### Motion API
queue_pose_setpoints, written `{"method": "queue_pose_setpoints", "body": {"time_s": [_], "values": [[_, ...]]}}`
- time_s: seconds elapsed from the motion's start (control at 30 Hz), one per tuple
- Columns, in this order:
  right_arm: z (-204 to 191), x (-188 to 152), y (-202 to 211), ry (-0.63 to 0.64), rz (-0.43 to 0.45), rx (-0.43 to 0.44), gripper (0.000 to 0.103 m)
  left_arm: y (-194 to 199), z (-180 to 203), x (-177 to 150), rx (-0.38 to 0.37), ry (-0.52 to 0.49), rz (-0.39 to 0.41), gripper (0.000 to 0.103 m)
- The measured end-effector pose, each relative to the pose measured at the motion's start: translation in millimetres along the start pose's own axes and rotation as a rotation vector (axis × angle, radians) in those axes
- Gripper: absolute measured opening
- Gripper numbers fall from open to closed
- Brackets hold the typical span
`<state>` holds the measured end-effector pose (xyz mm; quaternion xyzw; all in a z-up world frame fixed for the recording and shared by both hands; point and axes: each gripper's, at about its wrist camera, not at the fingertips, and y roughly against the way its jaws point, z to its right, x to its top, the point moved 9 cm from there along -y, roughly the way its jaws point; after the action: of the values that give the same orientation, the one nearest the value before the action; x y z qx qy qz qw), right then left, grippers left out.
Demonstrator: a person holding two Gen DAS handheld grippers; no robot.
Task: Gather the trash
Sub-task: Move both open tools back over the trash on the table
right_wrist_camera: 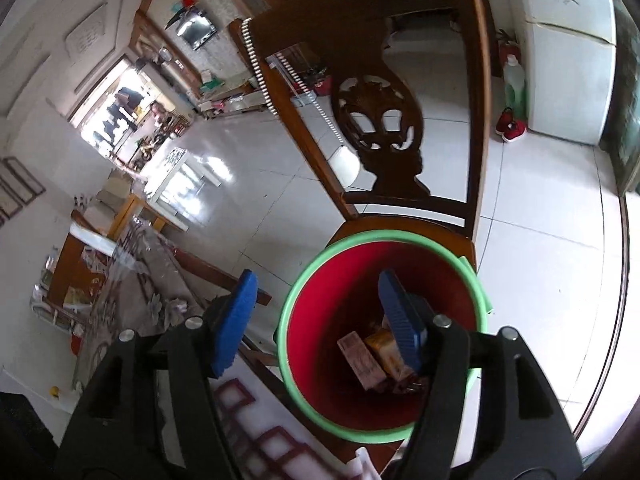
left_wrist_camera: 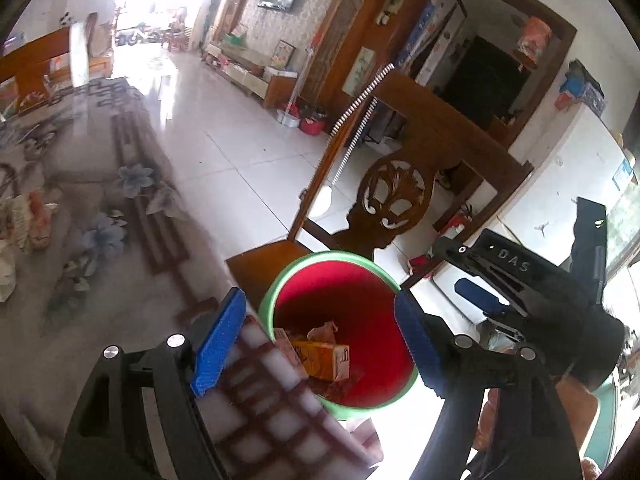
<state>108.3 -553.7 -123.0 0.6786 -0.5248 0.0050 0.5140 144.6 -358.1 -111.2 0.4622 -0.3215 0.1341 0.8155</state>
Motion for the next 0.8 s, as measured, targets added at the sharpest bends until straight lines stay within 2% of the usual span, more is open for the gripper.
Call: {"method": "queue_pose_setpoints", "body": {"time_s": [0.2, 0.3, 0.47, 0.67, 0.8], "values": [[-56, -16, -1, 0.205, -0.006, 0.001, 0.066, 37, -40, -15, 0.063, 0.031, 0.029, 0.074], [-84, -27, 2, 0.271, -0.004, 0.028, 0.069, 69, -78, -27, 0.157, 0.049, 0.062, 0.074], [-131, -53, 2, 0.354, -0.043, 0.09, 0.073, 137, -165, -55, 0.324, 0.169, 0.108, 0.074], [-181, -90, 10, 0.438, -0.074, 0.155, 0.077, 215, -279, -89, 0.548, 0.309, 0.117, 0.074], [-207, -118, 10, 0.482, -0.106, 0.181, 0.078, 250, -337, -109, 0.634, 0.386, 0.104, 0.074]]}}
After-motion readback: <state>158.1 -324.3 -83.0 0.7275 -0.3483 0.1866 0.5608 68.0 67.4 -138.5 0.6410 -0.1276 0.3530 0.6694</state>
